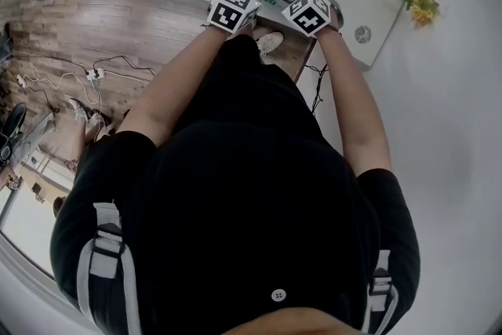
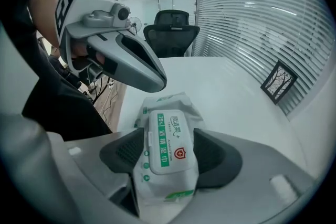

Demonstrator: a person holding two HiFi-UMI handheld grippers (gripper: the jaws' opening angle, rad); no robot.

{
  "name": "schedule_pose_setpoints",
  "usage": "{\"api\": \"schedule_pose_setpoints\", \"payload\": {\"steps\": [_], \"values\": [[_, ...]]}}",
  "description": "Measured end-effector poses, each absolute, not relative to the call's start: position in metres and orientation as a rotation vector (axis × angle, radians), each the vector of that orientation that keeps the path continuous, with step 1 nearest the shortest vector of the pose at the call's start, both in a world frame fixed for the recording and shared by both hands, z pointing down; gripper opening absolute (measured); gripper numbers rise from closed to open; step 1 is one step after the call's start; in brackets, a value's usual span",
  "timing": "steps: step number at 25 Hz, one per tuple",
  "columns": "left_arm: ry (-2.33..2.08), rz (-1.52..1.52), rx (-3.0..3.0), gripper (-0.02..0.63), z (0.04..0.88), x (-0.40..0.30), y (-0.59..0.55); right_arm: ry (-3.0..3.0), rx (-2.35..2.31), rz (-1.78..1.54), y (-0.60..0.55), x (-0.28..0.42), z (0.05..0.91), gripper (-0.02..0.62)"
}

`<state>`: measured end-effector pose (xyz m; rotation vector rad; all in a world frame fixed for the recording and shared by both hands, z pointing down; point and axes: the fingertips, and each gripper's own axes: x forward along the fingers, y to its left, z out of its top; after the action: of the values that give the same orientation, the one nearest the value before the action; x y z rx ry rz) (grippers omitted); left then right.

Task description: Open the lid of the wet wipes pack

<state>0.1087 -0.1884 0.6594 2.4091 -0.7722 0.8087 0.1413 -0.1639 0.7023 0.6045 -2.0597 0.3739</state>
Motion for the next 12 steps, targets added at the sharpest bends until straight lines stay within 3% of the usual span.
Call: {"api": "schedule_pose_setpoints", "payload": {"steps": [12], "values": [[-0.784, 0.892, 2.304, 0.008, 0.699, 0.101, -0.184, -2.018, 0.549, 0.323, -0.163, 0.137, 0.716, 0.288]]}}
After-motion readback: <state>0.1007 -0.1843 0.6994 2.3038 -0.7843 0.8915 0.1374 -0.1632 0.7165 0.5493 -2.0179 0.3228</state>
